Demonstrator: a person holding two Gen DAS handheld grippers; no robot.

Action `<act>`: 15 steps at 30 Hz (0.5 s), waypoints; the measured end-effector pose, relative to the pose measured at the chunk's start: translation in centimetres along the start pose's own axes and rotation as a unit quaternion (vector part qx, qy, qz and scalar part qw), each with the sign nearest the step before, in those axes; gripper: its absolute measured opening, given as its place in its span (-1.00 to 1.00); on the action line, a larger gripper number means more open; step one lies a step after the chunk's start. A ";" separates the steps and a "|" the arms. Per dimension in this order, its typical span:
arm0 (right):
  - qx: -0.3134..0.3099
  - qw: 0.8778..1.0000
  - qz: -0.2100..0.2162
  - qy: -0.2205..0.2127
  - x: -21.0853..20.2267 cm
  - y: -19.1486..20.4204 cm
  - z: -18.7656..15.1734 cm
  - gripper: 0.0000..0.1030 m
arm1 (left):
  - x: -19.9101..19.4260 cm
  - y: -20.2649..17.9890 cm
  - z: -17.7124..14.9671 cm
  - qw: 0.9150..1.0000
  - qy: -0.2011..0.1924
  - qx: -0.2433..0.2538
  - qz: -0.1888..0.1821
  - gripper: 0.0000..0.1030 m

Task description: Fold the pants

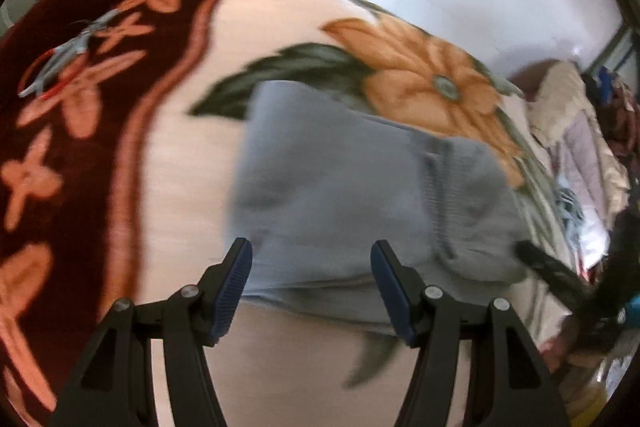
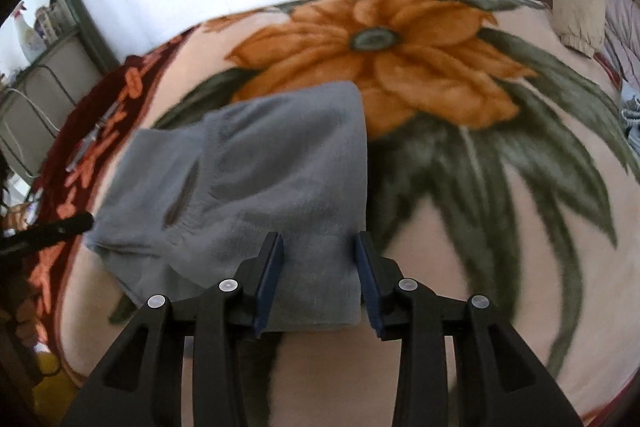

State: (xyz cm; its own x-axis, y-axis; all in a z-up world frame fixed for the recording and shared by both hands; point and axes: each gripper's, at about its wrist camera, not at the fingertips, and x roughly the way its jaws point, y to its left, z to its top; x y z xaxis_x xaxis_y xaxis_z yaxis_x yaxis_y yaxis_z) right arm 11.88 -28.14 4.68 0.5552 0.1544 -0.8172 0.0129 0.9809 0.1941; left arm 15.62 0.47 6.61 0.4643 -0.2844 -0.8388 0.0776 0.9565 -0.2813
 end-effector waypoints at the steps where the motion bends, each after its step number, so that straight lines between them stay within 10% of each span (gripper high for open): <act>1: -0.005 1.000 -0.004 0.000 0.1 0.0 -0.3 -0.26 | 0.1 -0.7 0.0 1.000 0.001 0.006 -0.003 0.26; 15: 0.053 0.997 0.048 0.009 0.3 -2.7 -1.9 -0.12 | 5.5 -8.6 -1.7 0.996 0.045 0.072 0.034 0.26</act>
State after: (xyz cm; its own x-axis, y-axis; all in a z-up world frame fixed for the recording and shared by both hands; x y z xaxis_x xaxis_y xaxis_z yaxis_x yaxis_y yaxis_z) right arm 10.44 -30.49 2.95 0.5433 0.2492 -0.8017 0.0494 0.9438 0.3268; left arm 16.07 -9.43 3.60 0.3926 -0.2175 -0.8936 0.1773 0.9713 -0.1585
